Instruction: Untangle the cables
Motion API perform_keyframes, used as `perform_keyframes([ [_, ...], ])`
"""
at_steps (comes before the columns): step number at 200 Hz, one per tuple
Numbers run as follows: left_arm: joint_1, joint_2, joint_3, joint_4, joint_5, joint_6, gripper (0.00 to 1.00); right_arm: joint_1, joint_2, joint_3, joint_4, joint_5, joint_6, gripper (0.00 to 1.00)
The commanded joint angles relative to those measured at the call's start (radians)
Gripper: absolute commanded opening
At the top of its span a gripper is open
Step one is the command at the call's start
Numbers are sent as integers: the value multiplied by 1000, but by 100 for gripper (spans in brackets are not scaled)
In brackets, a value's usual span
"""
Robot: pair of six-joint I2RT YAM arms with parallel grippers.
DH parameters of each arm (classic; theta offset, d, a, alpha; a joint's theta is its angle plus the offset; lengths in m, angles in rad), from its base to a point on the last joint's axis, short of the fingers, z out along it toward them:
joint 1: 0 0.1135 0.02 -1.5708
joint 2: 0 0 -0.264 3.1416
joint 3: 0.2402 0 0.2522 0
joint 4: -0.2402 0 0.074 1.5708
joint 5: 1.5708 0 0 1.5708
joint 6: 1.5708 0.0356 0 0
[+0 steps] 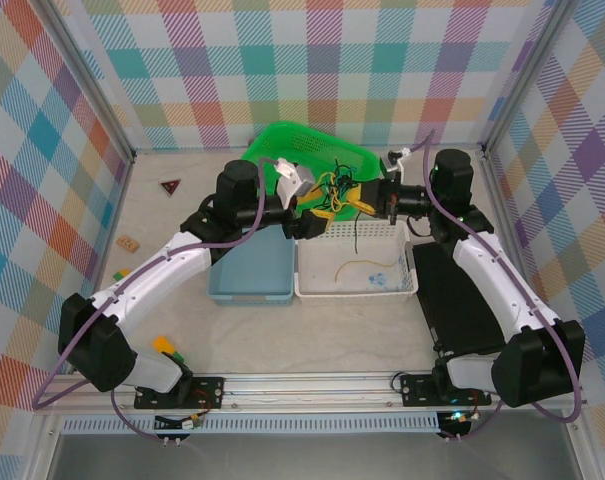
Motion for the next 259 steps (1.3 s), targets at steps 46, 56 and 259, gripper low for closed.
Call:
perform_keyframes([
  [46,2,-10,28,34,63,16,0,21,15,44,-33,2,7,0],
  [56,4,-15,29,22,32,2,0,19,14,64,-92,16,-37,4],
  [259,10,-31,47,-106,55,42,0,199,-298,-20,-422,432,-1993,48],
])
